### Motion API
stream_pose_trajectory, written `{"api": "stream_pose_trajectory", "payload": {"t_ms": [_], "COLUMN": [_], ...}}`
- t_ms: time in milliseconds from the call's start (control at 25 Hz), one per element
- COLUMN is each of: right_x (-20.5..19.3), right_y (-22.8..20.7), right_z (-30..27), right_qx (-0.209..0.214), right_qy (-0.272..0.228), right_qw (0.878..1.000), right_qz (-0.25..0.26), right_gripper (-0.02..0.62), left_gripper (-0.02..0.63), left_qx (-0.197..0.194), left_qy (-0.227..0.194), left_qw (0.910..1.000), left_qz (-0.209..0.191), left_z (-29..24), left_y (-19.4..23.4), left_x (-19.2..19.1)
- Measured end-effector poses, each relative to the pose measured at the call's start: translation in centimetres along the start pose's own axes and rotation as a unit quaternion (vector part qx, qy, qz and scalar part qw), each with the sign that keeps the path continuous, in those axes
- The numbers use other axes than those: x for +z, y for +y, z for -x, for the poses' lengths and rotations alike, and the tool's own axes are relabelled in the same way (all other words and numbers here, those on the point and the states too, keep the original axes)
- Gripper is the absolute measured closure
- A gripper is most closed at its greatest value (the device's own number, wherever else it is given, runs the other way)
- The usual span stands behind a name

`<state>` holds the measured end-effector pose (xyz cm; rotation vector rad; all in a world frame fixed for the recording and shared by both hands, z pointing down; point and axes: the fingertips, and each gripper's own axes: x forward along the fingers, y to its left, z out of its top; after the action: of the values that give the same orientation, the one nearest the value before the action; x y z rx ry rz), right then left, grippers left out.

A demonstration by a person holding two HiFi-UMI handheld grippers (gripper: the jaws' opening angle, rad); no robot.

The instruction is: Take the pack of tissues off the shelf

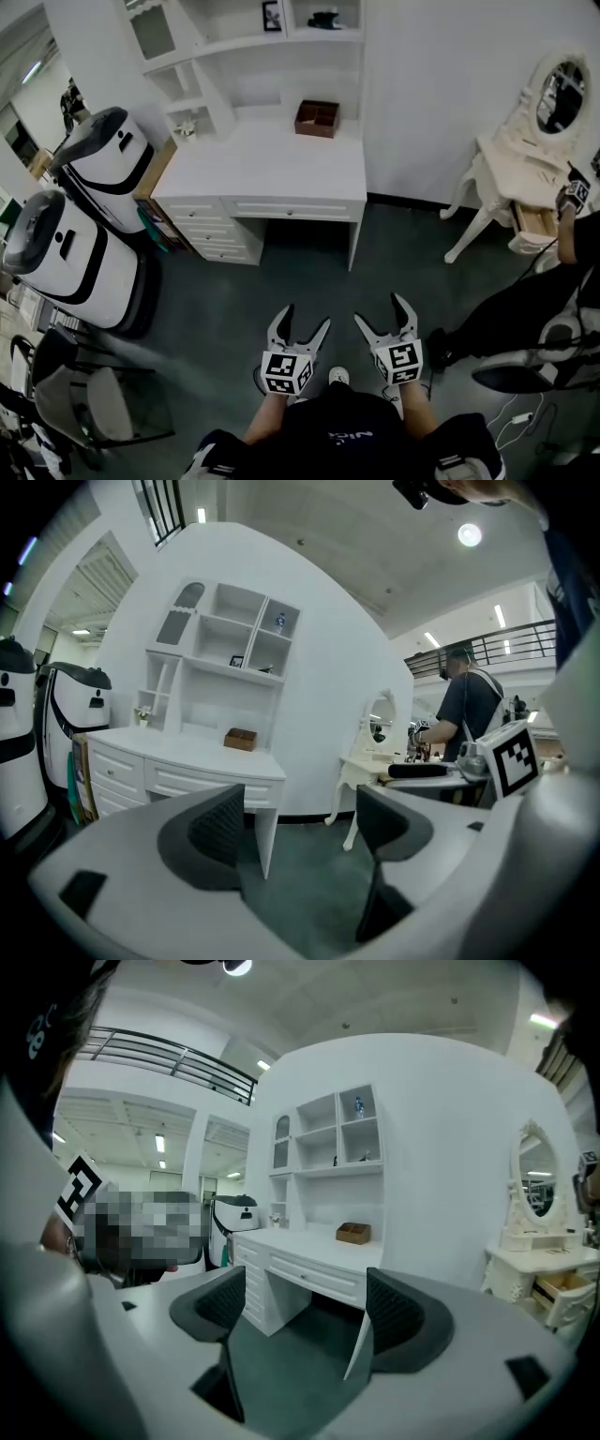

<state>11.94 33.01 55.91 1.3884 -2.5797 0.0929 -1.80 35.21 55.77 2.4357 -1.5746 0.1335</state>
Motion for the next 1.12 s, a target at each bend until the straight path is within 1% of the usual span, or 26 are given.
{"api": "stream_pose_trajectory", "payload": {"t_ms": [120, 280, 440, 680, 880, 1000, 1120], "right_x": [0.0, -0.6, -0.7, -0.8, -1.6, -2.2, -2.3], "right_y": [-2.0, -3.9, -5.5, -7.5, -8.1, -8.9, -9.3], "right_z": [-0.9, -2.0, -3.2, -4.0, -4.7, -5.8, -7.5], "right_qx": [-0.005, 0.003, -0.002, -0.02, -0.025, -0.034, -0.038], "right_qy": [0.0, 0.01, 0.014, 0.019, 0.036, 0.045, 0.05], "right_qw": [1.0, 1.0, 1.0, 1.0, 0.999, 0.998, 0.998], "right_qz": [0.001, 0.008, 0.007, -0.003, -0.007, -0.014, -0.017], "right_gripper": [0.204, 0.204, 0.204, 0.206, 0.206, 0.206, 0.207], "left_gripper": [0.25, 0.25, 0.25, 0.249, 0.249, 0.249, 0.249], "left_qx": [0.01, 0.035, 0.046, 0.032, 0.022, 0.019, 0.019], "left_qy": [-0.003, -0.021, -0.015, 0.005, 0.011, 0.005, -0.001], "left_qw": [0.9999, 0.9991, 0.9987, 0.9993, 0.9992, 0.9992, 0.9992], "left_qz": [0.002, 0.01, 0.015, 0.017, 0.031, 0.036, 0.036], "left_z": [-1.6, -3.4, -4.8, -6.6, -8.2, -9.3, -10.6], "left_y": [0.0, 0.4, 0.8, 0.5, 1.0, 1.7, 3.3], "left_x": [0.3, 0.8, 0.5, 0.2, 0.0, 0.1, 0.6]}}
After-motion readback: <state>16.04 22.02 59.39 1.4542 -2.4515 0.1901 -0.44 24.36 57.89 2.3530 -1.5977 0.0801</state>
